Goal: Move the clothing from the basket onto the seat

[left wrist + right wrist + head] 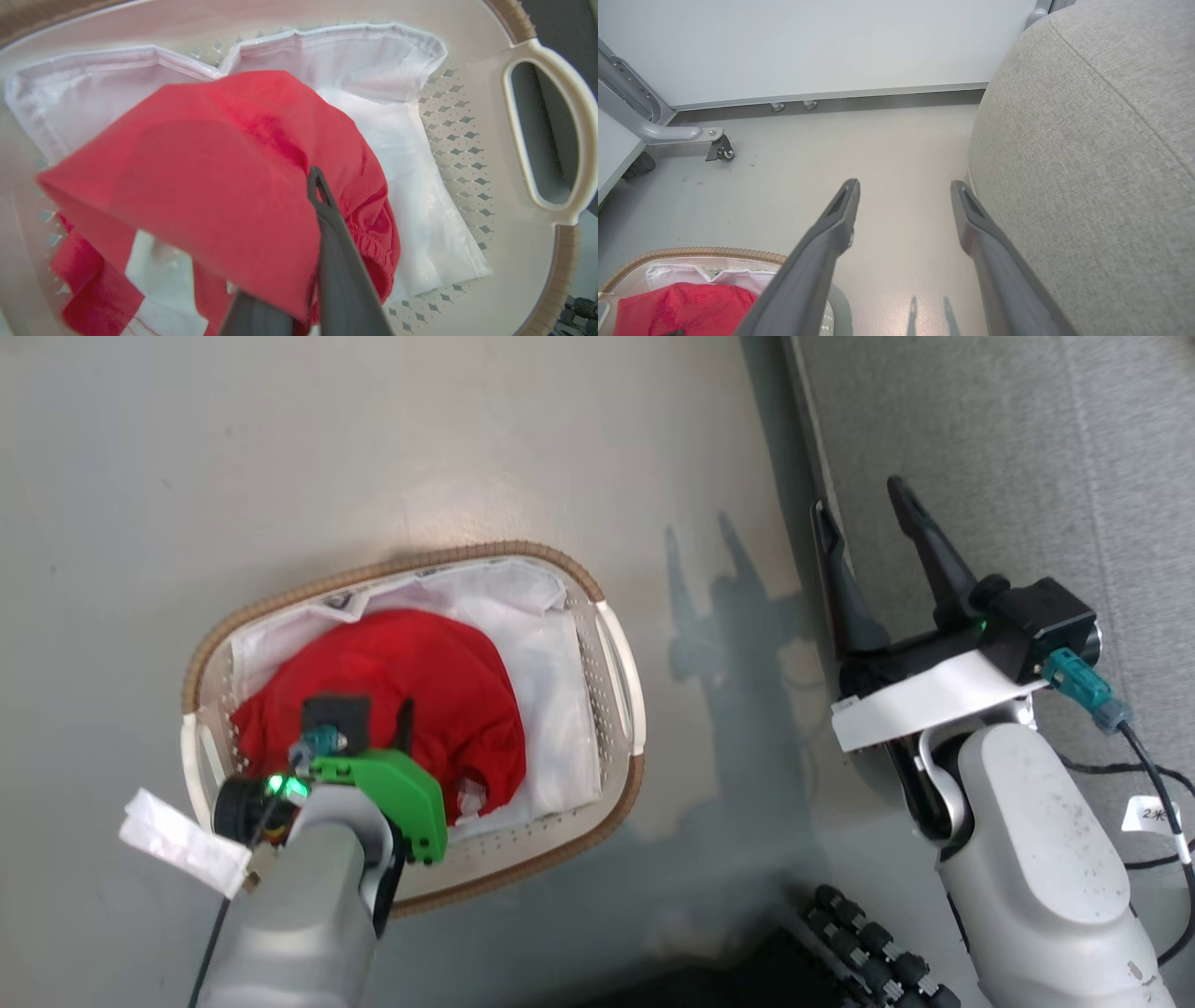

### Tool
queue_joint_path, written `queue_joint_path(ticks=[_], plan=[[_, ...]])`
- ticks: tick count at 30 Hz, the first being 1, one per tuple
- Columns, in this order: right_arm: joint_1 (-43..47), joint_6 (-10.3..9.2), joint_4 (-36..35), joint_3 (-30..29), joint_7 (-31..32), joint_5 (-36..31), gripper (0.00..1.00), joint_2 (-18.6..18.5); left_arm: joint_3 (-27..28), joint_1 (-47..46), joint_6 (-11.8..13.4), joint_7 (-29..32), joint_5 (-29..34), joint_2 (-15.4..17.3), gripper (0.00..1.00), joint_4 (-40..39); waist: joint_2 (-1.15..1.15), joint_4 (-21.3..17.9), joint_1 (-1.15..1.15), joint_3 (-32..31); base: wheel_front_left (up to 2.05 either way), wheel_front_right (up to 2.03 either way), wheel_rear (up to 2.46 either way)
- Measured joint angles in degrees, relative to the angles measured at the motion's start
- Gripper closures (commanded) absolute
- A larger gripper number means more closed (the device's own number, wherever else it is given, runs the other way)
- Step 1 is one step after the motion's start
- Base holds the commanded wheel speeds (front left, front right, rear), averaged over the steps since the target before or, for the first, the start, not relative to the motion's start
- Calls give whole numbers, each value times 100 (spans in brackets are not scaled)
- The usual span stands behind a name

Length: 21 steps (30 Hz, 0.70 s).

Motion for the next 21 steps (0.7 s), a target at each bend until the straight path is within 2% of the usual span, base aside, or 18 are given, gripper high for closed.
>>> queue_joint_path(ticks=[7,21], plan=[[290,0,242,21,0,10,0,2,-60,737,-33,0,-70,-1,100,-298,0,48,0,-699,0,0,0],[1118,0,559,-163,0,-5,0,7,-485,1896,-56,-1,-224,-1,100,-1847,0,357,-1,-2261,0,0,0]])
